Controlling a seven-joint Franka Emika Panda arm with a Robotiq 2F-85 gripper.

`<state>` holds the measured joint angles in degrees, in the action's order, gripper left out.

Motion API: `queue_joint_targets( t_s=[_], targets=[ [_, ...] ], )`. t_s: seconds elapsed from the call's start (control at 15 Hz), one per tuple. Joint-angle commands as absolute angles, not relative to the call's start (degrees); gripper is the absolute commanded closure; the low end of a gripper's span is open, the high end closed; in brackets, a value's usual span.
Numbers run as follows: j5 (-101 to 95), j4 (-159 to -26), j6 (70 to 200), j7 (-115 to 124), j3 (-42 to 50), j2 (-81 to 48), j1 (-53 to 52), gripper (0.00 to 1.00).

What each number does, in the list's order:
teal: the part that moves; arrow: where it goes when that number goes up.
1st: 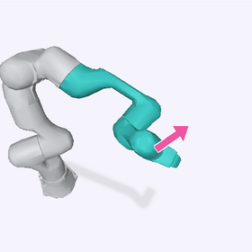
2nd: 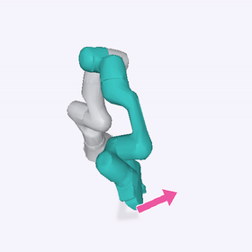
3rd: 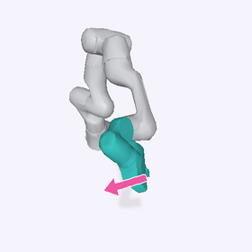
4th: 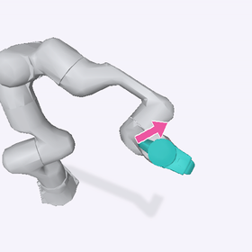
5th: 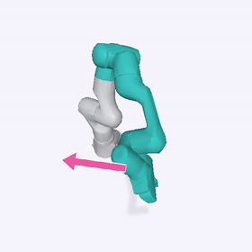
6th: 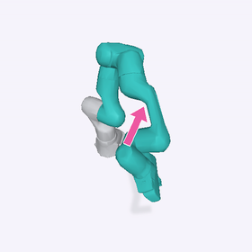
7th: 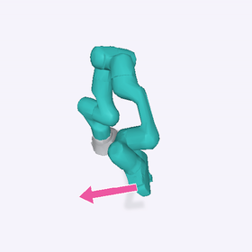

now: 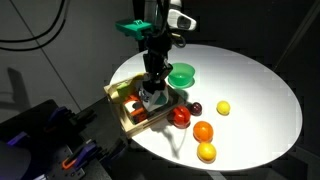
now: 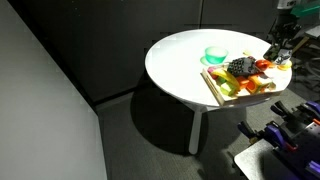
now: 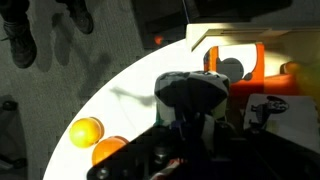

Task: Pick up the block with the letter a on it and put it in the tray

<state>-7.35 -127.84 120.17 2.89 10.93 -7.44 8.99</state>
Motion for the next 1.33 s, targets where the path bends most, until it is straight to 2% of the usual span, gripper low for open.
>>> queue_joint_targets(
  t_s=[0.0, 0.73, 1.27],
  targets=[
    [-7.4, -131.0, 117.2, -0.1, 9.8, -2.9, 8.7, 0.95],
    [-7.8, -137.9, 116.8, -5.3, 6.5, 3.2, 6.6, 0.95],
    [-6.6, -134.5, 122.3, -5.6, 2.7, -5.7, 2.7, 0.95]
  ],
)
